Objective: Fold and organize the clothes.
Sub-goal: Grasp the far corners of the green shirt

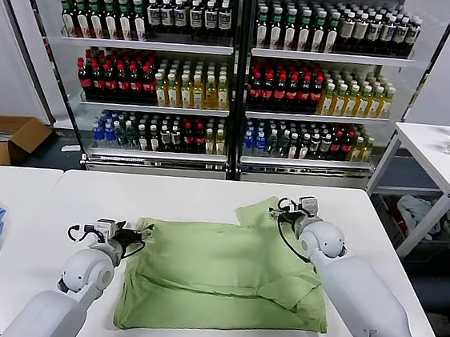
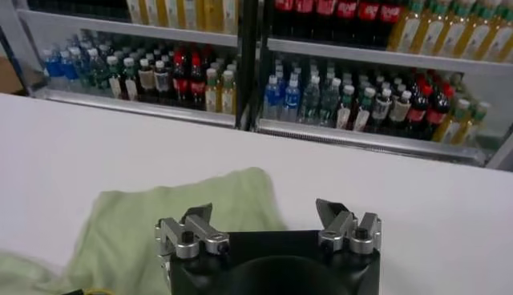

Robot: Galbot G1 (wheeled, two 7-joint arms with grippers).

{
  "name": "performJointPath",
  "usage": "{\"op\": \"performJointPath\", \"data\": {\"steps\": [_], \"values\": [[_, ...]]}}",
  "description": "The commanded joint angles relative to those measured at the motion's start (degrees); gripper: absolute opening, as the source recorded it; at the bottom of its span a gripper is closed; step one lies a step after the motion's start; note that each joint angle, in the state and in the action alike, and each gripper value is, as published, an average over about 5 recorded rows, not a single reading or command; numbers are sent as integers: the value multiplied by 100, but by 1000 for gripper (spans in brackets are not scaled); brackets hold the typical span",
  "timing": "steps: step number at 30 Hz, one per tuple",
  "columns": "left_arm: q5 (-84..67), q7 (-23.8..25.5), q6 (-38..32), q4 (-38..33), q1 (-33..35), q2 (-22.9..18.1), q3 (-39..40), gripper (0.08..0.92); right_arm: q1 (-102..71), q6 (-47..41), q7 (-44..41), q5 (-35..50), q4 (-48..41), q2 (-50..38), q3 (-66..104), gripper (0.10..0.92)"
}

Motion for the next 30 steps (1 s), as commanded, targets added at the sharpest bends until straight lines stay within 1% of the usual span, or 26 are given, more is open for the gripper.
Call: {"op": "performJointPath", "data": {"steps": [1, 4, 6, 13, 17, 20, 23, 25, 27, 30], "values": [[-90, 83, 2, 128, -110, 5, 101, 663, 249, -10, 9, 246, -502, 109, -225, 822], [-108, 122, 1, 113, -82, 2, 102, 567, 222, -12, -8, 310, -539, 110, -276, 767], [-125, 147, 1, 97, -59, 3, 96, 507, 201, -12, -41, 346, -528, 105, -297, 698], [-362, 147, -10, 42, -6, -28, 50, 307, 148, -10, -115, 477, -354, 76, -291, 499], [-500, 224, -88, -31, 62, -22, -13, 186, 82, 2, -164, 516, -121, 13, -232, 386], [-619, 299, -192, -109, 132, 9, -110, 113, -5, 14, -194, 479, 145, -70, -136, 299], [-760, 354, -307, -260, 238, 56, -254, 85, -118, 23, -213, 454, 504, -207, 5, 213], [-881, 378, -362, -399, 333, 91, -360, 84, -196, 25, -209, 471, 743, -305, 109, 153], [-1015, 393, -388, -584, 456, 126, -473, 84, -292, 26, -195, 507, 1019, -409, 234, 117], [-1189, 415, -420, -888, 668, 173, -626, 84, -505, 24, -149, 576, 1489, -579, 482, 106]]}}
